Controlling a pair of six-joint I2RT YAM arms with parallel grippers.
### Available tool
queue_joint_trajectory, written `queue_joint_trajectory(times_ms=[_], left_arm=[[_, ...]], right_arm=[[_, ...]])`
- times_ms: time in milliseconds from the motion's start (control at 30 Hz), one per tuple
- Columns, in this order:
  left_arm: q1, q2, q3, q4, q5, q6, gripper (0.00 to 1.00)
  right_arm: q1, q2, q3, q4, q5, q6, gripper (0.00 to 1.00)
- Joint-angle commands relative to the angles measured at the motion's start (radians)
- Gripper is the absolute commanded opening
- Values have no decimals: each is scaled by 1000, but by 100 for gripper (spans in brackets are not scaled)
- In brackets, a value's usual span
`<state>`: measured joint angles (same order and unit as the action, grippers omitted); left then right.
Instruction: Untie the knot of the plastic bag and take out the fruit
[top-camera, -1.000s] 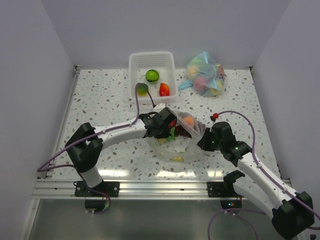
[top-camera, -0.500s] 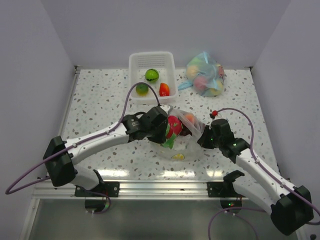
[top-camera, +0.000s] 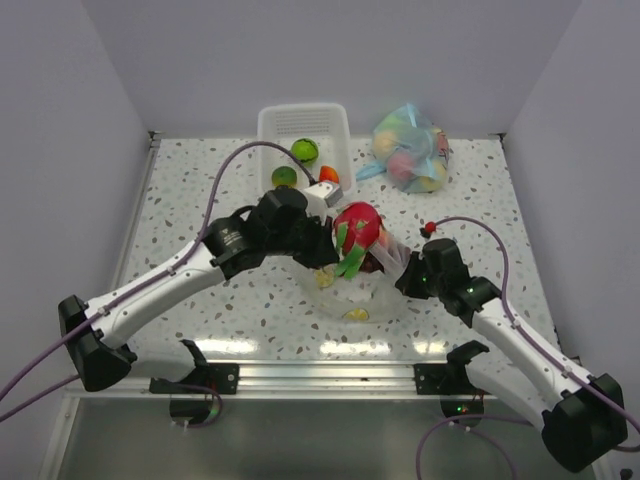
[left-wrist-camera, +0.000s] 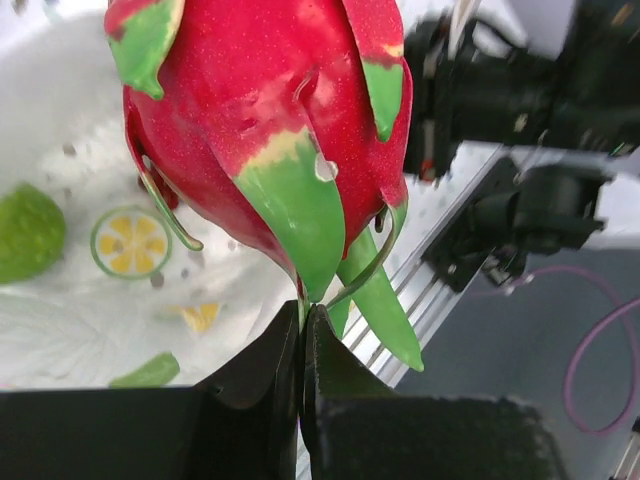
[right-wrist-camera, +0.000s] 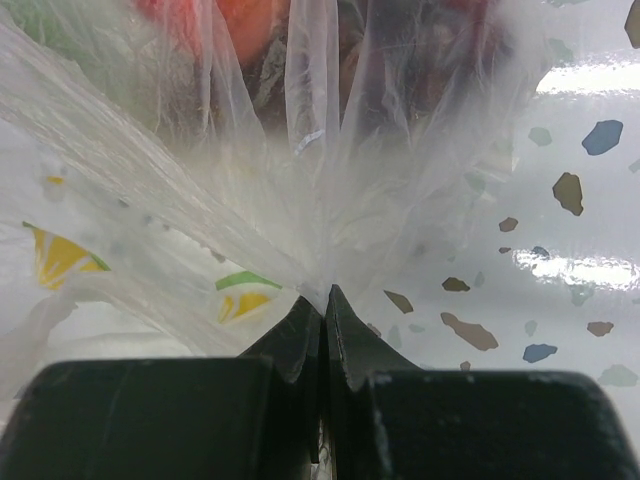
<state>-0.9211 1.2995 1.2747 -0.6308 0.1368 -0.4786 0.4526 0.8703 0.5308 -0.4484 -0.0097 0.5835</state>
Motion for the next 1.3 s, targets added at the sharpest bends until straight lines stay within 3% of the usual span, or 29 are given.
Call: queue_joint_trajectory(times_ms=[0,133,267,367,633,867,933,967,1033,1067,1167,1267], left_arm=[[103,-16,133,204,64,-9,0],[246,27,175,266,98,-44,0],[422,142,221,263,110,-92,0],[496,240,276,261,74,-85,0],[568,596,511,206,4,9,0],[588,797,678,163,-77,87,2],[591,846,730,142,-62,98,15],[591,854,744,120,-48,103,35],[591,838,743,121,-40,103,54],[591,818,724,144,-42,97,73],[590,706,620,201,-58,87,97],[585,592,548,206,-80,84,100]], right_arm=[[1,-28,12,-16,13,10,0],[1,-48,-6,-30,13,12,0],[1,-76,-18,-39,13,15,0],[3,-74,-22,-36,-10,16,0],[1,-62,-6,-39,-15,3,0],[3,-27,21,-52,-15,-17,0],[1,-19,34,-55,-12,-28,0],[1,-16,37,-56,-7,-30,0],[1,-17,43,-58,-7,-31,0],[1,-20,43,-58,-7,-31,0],[1,-27,49,-65,2,-31,0],[1,-28,61,-79,8,-45,0]])
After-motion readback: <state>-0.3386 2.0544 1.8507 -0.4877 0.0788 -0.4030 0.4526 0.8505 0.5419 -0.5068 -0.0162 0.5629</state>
